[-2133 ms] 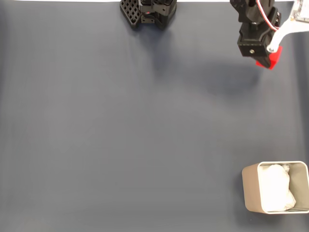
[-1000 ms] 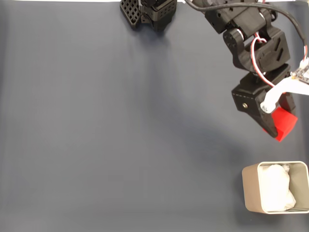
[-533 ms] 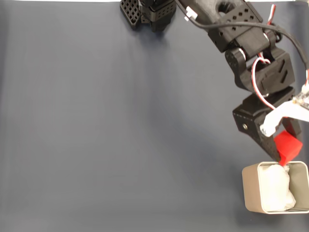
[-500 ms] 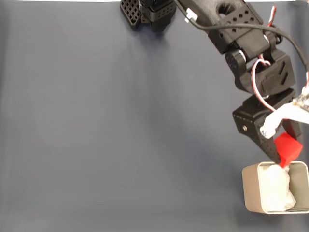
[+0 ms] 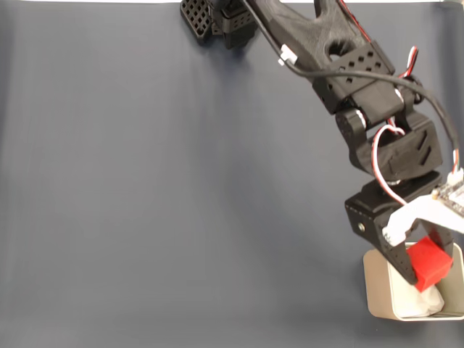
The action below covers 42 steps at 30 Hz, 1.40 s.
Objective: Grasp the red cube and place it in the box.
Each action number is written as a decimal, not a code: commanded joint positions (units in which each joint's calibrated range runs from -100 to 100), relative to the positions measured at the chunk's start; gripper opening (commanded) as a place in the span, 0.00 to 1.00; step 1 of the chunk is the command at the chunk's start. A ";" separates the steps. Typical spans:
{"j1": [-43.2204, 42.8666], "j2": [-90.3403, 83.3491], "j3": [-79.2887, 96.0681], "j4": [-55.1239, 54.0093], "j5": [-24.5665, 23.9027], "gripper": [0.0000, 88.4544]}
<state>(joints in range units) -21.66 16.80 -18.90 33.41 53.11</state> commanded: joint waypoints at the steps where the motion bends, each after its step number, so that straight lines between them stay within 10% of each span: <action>1: 0.85 1.39 -6.74 0.28 -0.59 0.00; 42: -2.34 16.38 -20.79 0.52 -0.49 0.00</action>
<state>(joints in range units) -23.15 34.17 -37.16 34.05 53.31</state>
